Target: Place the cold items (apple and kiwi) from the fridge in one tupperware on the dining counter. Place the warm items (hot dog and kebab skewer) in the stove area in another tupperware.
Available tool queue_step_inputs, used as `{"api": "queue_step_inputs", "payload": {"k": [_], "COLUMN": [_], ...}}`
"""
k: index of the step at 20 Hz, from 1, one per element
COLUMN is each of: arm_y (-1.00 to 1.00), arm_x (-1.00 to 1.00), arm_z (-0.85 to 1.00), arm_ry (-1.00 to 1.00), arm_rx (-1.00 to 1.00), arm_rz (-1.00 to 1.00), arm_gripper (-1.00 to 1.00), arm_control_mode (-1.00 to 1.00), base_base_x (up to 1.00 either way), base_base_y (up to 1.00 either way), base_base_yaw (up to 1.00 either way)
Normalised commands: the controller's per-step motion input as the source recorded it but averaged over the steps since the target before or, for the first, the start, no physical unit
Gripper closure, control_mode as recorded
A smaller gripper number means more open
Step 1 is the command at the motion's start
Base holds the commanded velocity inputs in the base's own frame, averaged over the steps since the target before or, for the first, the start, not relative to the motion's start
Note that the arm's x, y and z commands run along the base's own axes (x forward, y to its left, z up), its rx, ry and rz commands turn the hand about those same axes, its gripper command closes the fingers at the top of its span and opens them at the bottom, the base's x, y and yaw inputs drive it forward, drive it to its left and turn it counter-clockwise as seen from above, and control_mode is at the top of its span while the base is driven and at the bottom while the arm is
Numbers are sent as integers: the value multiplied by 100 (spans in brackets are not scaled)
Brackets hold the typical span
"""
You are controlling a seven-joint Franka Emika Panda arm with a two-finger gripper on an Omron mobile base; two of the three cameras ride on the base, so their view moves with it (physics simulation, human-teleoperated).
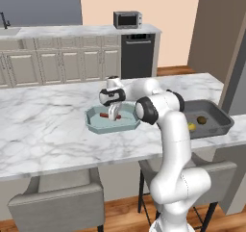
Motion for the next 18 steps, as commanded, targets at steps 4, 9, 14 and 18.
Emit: {"api": "queue_step_inputs", "payload": {"k": [4, 9, 14, 18], "arm_y": [0, -1, -2, -1], "arm_x": [-5, -20, -65, -99], "arm_z": [4, 46, 70, 65], "arm_ry": [0, 0, -3, -7], "arm_rx": [0, 2, 2, 8], "arm_rz": [4, 1, 0, 0], "arm_gripper": [-100, -100, -100, -100], "arm_control_mode": [-100, -100, -100, -100], "base_base_x": [0, 0, 0, 0], "base_base_y": [0, 0, 0, 0], "base_base_yaw": [0, 0, 0, 0]}}
